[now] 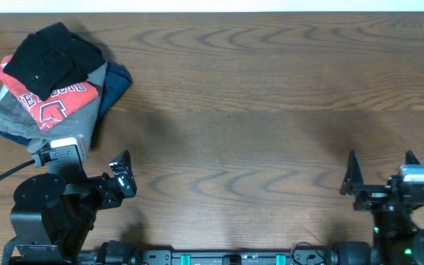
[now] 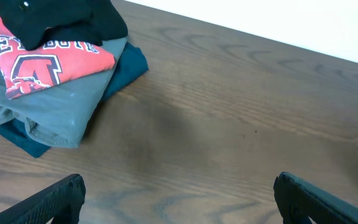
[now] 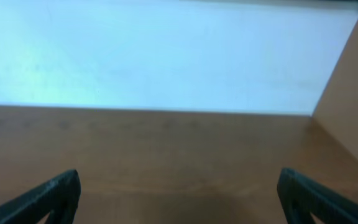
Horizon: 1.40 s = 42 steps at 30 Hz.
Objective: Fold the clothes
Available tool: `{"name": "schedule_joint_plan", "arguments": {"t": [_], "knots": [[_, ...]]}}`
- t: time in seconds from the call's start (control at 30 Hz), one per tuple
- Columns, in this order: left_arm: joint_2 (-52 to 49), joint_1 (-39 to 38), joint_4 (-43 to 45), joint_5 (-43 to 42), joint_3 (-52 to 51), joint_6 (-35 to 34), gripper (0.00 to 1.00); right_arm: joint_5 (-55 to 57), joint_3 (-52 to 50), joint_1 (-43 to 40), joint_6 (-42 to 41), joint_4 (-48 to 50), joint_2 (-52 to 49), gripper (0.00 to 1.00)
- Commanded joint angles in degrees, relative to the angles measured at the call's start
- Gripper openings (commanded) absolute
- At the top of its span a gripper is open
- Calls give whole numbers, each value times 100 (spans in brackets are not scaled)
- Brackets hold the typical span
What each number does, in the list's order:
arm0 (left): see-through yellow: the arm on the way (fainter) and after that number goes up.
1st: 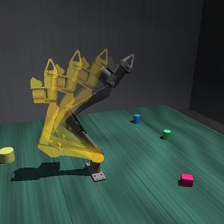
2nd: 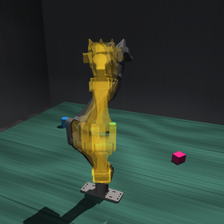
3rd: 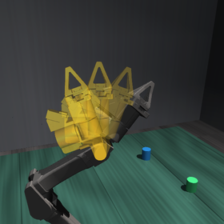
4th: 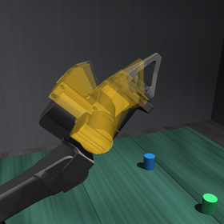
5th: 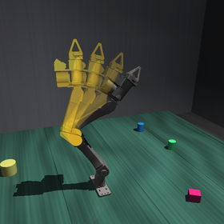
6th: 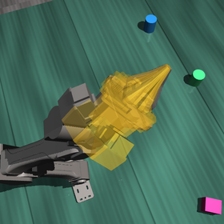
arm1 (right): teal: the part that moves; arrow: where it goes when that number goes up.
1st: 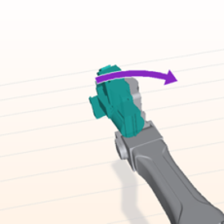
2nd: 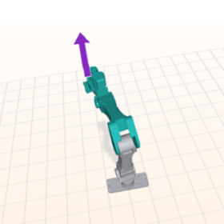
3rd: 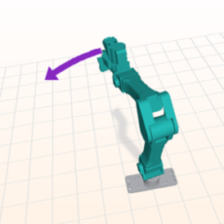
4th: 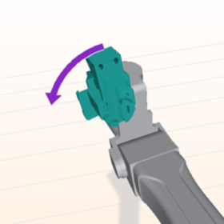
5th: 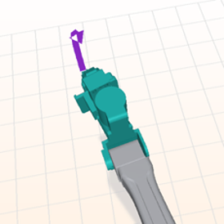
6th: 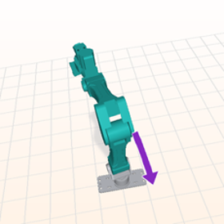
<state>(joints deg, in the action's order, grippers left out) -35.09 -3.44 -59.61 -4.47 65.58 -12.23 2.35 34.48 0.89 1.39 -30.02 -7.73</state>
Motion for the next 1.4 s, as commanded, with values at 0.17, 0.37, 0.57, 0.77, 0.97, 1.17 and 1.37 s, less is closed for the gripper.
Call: {"name": "schedule_joint_plan", "arguments": {"t": [0.17,0.37,0.57,0.77,0.97,1.17,1.37], "knots": [[9,-17,13,46,22,-55,98,-297,-2004,-44,190,2118,739,99],[9,-17,13,46,22,-55,98,-297,-3112,-46,365,3707,745,99],[9,-17,13,46,22,-55,98,-323,-3418,-48,688,3801,750,99],[9,-17,13,46,22,-55,98,-389,-3412,-42,533,2682,745,99],[9,-17,13,46,22,-55,98,-387,-3416,-46,533,2586,734,99],[9,-17,13,46,22,-55,98,-389,-3416,-46,533,2583,734,99],[9,-17,13,46,22,-55,98,-389,-3416,-46,531,2583,734,99]]}}
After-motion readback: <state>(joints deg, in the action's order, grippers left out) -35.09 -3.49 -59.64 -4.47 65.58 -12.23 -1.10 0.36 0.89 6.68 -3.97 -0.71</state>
